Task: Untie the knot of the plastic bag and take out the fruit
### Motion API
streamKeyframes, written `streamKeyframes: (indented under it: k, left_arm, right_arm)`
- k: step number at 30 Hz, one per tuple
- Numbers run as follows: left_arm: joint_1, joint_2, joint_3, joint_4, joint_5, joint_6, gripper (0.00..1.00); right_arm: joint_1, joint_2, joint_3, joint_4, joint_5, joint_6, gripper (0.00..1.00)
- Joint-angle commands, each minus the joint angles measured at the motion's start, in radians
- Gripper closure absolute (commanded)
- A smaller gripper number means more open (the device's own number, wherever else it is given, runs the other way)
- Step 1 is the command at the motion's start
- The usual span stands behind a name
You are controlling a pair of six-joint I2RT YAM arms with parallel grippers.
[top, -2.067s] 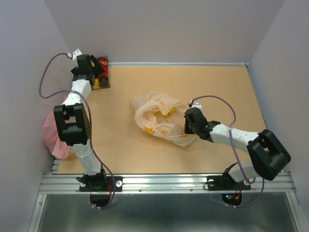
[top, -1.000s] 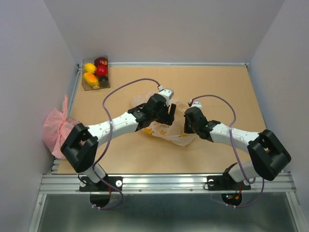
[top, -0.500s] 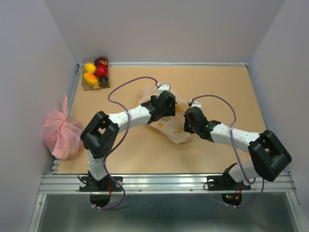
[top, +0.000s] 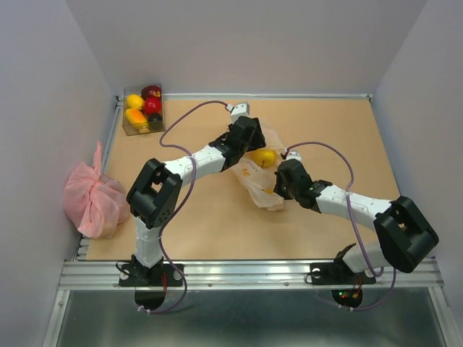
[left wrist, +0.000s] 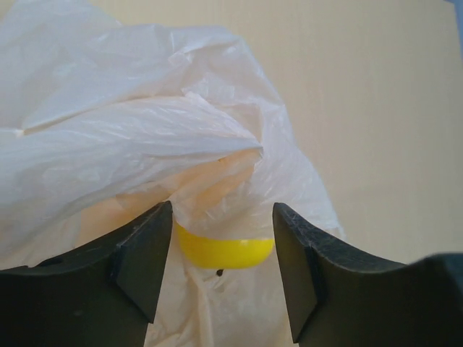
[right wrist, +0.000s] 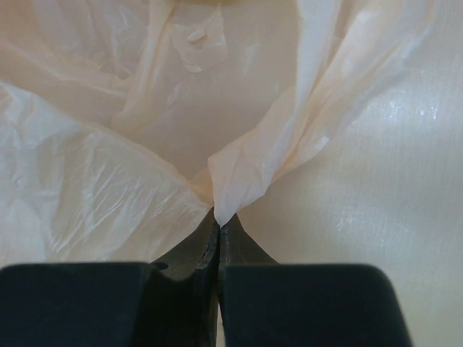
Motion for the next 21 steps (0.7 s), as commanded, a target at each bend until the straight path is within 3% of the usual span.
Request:
streamKeyframes:
  k: [1,4,12,15,18,21]
  left_arm:
    - [-0.008,0.029,0.069,0.112,0.106,-0.041,0.39]
    - [-0.016,0.054,0.083,0.153,0.149,-0.048,0.49]
    - [-0.05,0.169,0.121,0.209,0.255,-0.005,0.51]
    - [-0.06,0.203,0.15,0.183,0.258,0.037,0.44]
    - [-0.065,0.192,0.126,0.149,0.208,0.072,0.29]
    - [-0.071,0.164,0.102,0.137,0.163,0.113,0.2]
  right_arm:
    - [0.012,-0.013,0.023,0.011,-0.047,-0.011,1.0]
    - [0.014,-0.006,0.025,0.013,-0.066,-0.014,0.99]
    - [0.017,0.017,0.033,0.013,-0.09,-0.018,1.0]
    - [0.017,0.021,0.027,0.013,-0.087,-0.006,0.99]
    - [0.018,0.007,0.014,0.013,-0.07,0.011,0.99]
    - [0.017,-0.01,0.003,0.013,-0.05,0.017,1.0]
